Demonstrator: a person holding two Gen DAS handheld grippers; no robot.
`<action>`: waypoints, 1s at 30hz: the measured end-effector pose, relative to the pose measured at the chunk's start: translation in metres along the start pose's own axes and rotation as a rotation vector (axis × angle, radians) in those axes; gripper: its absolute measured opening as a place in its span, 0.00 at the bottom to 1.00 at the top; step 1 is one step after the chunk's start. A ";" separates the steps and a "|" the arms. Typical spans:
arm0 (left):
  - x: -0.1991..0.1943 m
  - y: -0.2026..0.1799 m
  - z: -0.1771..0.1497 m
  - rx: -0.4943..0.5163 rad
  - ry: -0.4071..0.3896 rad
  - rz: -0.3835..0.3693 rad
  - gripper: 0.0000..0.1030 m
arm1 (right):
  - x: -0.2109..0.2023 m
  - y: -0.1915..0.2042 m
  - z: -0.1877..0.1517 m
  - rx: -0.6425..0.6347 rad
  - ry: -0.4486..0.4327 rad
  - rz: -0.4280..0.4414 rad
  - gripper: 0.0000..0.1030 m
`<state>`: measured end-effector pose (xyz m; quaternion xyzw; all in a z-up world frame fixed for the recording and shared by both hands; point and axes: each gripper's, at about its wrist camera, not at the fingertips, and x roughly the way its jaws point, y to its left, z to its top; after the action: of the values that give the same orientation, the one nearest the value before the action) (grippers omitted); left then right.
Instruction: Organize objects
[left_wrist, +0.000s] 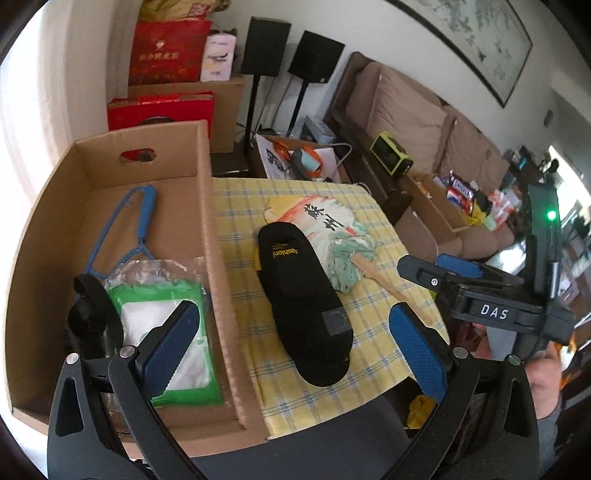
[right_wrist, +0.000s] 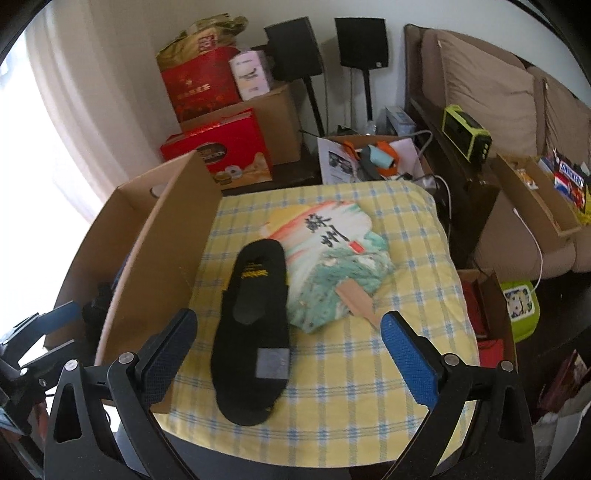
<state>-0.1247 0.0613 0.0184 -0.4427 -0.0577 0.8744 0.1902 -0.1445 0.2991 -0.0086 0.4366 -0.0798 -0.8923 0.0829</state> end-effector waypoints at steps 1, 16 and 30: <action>0.002 -0.005 -0.001 0.015 -0.001 0.003 0.99 | 0.000 -0.004 -0.002 0.010 0.004 0.003 0.96; 0.039 -0.050 -0.023 0.072 0.025 -0.041 0.67 | 0.010 -0.059 -0.017 0.188 0.071 0.035 0.65; 0.093 -0.053 -0.049 0.047 0.135 0.031 0.67 | 0.048 -0.041 -0.033 0.129 0.166 0.073 0.39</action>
<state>-0.1200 0.1426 -0.0666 -0.4971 -0.0174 0.8463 0.1905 -0.1502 0.3266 -0.0744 0.5102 -0.1457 -0.8424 0.0936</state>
